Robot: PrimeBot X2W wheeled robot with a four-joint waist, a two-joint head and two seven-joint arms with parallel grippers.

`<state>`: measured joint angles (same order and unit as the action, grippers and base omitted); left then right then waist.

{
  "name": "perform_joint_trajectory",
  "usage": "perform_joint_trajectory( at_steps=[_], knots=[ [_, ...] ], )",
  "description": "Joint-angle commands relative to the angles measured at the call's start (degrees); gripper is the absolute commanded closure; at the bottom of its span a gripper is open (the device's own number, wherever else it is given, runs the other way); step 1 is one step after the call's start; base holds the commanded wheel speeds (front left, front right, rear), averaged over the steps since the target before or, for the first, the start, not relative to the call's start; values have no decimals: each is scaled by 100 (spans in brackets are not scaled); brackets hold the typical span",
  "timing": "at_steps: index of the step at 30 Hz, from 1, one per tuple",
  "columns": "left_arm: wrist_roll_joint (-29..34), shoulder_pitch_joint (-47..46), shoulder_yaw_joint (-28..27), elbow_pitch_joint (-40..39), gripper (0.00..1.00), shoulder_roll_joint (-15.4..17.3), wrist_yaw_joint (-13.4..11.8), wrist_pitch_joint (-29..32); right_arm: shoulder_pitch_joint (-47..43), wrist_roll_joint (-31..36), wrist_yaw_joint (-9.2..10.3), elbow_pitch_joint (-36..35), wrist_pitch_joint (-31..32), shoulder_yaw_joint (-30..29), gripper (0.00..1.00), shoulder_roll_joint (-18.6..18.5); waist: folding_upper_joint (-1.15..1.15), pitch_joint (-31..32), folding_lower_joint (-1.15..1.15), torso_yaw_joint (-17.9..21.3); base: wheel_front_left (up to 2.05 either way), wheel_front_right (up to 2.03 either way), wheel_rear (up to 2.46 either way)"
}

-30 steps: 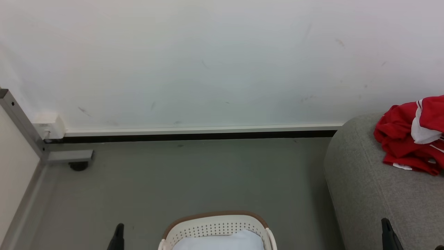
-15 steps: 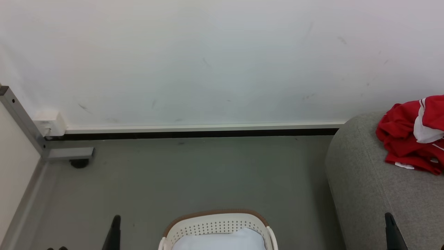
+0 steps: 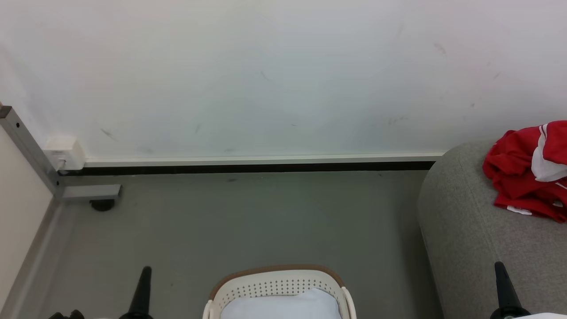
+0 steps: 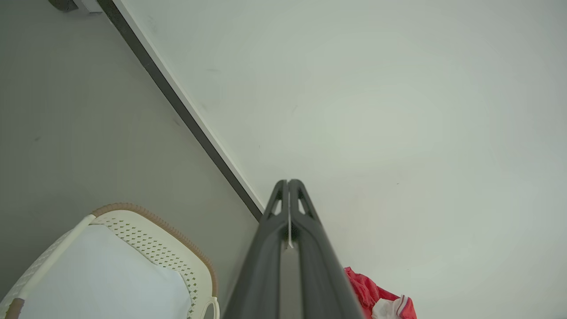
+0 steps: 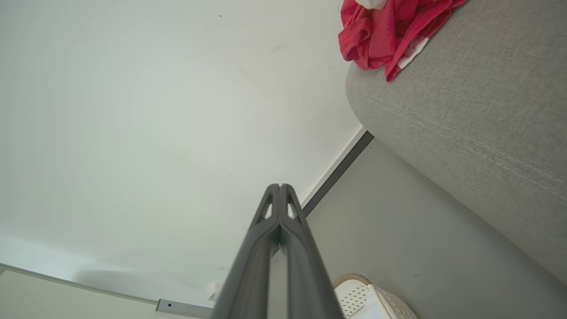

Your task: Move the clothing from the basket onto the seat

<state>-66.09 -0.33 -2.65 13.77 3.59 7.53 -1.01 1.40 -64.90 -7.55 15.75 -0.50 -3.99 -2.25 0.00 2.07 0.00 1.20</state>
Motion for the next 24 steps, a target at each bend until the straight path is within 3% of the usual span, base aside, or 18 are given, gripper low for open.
perform_joint_trajectory(
  at_steps=[1,24],
  knots=[
    [-175,-142,-37,-37,100,4,-4,38,147,-181,6,-71,41,-30,100,-60,0,-6,0,-4,0,0,0],
    [-1337,-363,-191,-8,100,-14,-6,358,327,-1369,8,-122,350,-139,100,-73,0,-93,0,-51,0,0,0]
  ],
)
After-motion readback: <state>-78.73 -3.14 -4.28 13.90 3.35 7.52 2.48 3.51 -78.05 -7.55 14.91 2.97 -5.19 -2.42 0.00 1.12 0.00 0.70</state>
